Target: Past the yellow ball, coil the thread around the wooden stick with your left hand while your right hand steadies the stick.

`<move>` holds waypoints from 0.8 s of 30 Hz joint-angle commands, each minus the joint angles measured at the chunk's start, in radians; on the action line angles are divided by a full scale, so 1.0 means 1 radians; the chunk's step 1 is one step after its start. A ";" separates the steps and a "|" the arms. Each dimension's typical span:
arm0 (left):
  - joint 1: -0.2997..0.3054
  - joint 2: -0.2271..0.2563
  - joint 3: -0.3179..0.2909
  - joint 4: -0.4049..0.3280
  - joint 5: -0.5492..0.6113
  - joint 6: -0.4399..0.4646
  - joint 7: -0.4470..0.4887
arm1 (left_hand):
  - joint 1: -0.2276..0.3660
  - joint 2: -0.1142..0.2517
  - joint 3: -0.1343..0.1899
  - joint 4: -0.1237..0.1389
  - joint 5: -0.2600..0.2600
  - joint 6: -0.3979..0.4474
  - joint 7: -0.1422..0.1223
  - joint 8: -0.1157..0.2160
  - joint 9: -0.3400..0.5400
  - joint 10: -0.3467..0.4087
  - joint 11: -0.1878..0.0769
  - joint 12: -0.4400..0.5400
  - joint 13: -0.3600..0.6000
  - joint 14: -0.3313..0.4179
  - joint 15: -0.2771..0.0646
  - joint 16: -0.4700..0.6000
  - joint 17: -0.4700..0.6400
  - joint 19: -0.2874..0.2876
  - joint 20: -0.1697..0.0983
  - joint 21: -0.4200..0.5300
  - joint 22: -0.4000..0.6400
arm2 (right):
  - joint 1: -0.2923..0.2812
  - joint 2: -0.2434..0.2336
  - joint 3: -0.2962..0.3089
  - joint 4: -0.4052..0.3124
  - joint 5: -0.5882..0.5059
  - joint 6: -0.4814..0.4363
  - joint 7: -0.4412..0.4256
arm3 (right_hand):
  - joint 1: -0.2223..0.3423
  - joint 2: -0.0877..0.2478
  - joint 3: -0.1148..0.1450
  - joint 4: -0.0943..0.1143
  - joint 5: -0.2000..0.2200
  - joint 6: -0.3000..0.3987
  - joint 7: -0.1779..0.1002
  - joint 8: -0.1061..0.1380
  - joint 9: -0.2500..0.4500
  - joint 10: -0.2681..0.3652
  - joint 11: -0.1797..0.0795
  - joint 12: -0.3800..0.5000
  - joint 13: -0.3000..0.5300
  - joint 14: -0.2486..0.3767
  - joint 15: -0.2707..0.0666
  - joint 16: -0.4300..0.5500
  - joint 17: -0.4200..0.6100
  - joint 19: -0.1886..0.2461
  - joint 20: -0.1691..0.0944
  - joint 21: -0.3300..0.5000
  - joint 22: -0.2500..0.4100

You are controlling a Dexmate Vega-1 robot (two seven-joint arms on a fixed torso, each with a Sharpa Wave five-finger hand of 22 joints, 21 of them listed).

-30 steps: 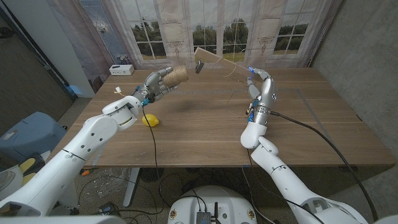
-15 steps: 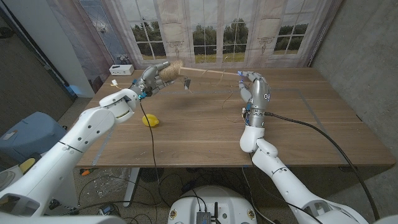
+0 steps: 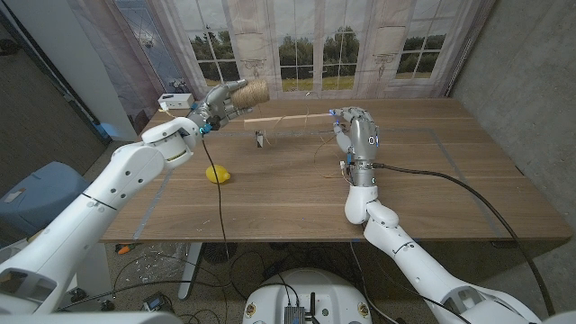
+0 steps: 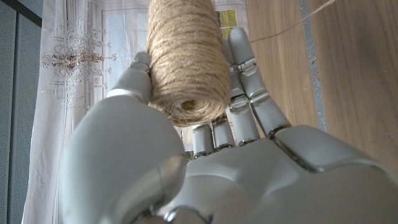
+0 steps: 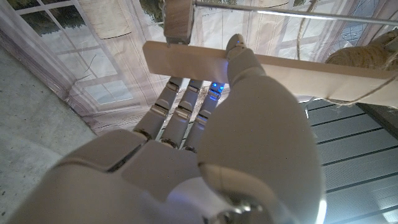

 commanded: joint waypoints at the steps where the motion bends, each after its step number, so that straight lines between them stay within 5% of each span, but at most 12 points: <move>1: -0.026 0.013 0.018 -0.031 0.025 0.005 -0.036 | 0.187 0.193 0.126 0.015 0.006 0.056 -0.032 0.004 0.006 0.149 -0.144 0.006 0.170 0.196 -0.252 -0.001 0.003 0.026 -0.089 -0.002 0.003 | 0.052 -0.088 -0.162 0.004 0.065 -0.141 0.000 | 0.036 0.047 0.000 0.002 0.009 0.030 0.016 0.009 0.001 0.108 -0.004 0.140 0.102 0.010 -0.149 0.003 0.001 0.004 -0.012 0.005 0.002; 12: -0.036 0.030 0.037 -0.078 0.057 -0.004 -0.090 | 0.187 0.193 0.126 0.015 0.006 0.057 -0.031 0.003 0.007 0.151 -0.144 0.005 0.171 0.197 -0.252 -0.004 0.004 0.026 -0.089 -0.003 0.003 | 0.120 -0.150 -0.314 -0.002 0.178 -0.270 0.022 | 0.038 0.047 -0.002 0.002 0.009 0.030 0.015 0.009 0.001 0.106 -0.006 0.139 0.104 0.010 -0.149 -0.002 0.002 0.002 -0.009 0.009 0.002; 24: -0.042 0.049 0.056 -0.133 0.089 -0.011 -0.137 | 0.187 0.193 0.125 0.015 0.006 0.058 -0.032 0.001 0.008 0.152 -0.145 0.004 0.172 0.198 -0.253 -0.008 0.005 0.026 -0.089 -0.003 0.003 | 0.152 -0.167 -0.380 -0.065 0.262 -0.428 0.125 | 0.031 0.046 -0.007 0.008 0.009 0.026 0.006 0.008 0.001 0.107 -0.010 0.138 0.104 -0.004 -0.146 -0.016 -0.002 -0.009 0.003 0.012 0.001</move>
